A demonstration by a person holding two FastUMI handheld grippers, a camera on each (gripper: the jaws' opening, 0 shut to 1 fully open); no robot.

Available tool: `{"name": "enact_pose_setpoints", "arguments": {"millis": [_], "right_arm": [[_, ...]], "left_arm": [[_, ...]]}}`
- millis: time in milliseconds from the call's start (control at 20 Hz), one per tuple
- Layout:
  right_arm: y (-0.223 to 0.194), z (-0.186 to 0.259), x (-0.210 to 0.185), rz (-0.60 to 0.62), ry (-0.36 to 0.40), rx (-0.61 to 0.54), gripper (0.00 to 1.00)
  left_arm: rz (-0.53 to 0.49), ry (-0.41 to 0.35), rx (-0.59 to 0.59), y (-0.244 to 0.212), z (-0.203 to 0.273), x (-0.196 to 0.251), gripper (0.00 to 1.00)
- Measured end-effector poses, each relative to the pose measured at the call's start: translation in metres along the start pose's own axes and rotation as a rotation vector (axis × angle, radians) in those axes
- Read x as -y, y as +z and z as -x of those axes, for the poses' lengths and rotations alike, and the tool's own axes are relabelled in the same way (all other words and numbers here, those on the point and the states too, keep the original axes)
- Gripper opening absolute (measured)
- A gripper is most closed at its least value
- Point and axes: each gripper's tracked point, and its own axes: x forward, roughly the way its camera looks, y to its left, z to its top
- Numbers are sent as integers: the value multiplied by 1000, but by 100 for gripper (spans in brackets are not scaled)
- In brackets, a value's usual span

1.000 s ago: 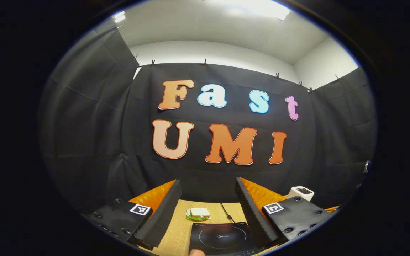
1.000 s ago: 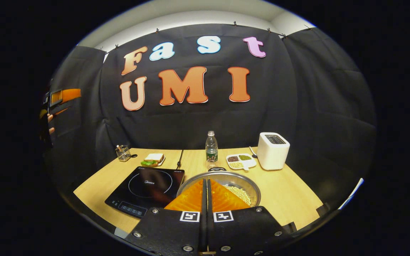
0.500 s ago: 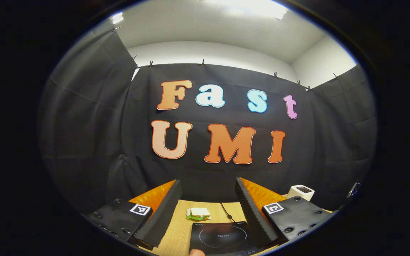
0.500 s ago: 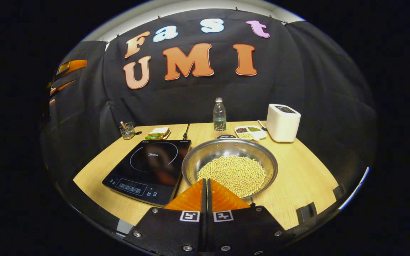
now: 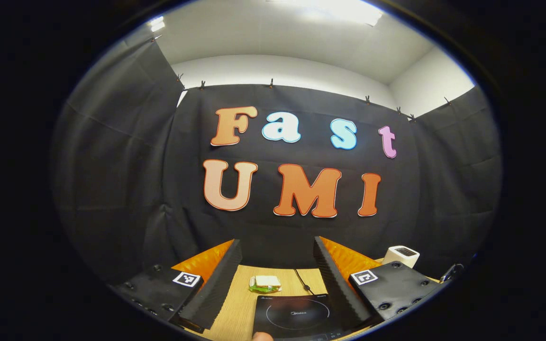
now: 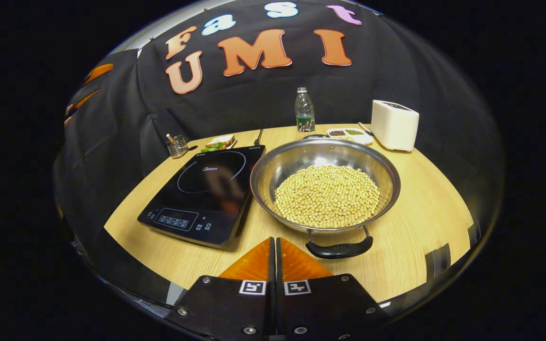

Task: First push the handle of the pot to place it horizontally, then grasp the pot with both hands and set it on the induction cooktop.

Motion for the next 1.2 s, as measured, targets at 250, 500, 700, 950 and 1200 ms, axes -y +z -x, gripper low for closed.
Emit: {"name": "enact_pose_setpoints", "arguments": {"millis": [250, 500, 700, 950, 1200], "right_arm": [[-17, -16, 16, -32, -42, -55, 0], [-28, -19, 29, -80, -61, -95, 0], [-28, -18, 35, -149, -69, -97, 0], [-27, -18, 27, -122, -64, -103, 0], [-27, -18, 21, -141, -46, -110, 0]], "left_arm": [[-3, 2, -14, -6, -2, -2, 96], [4, 16, -17, -8, -1, -6, 95], [8, 17, -19, -10, -2, -8, 99], [13, 5, -24, -13, -4, -3, 100], [7, 14, -26, -15, -5, -8, 100]]}}
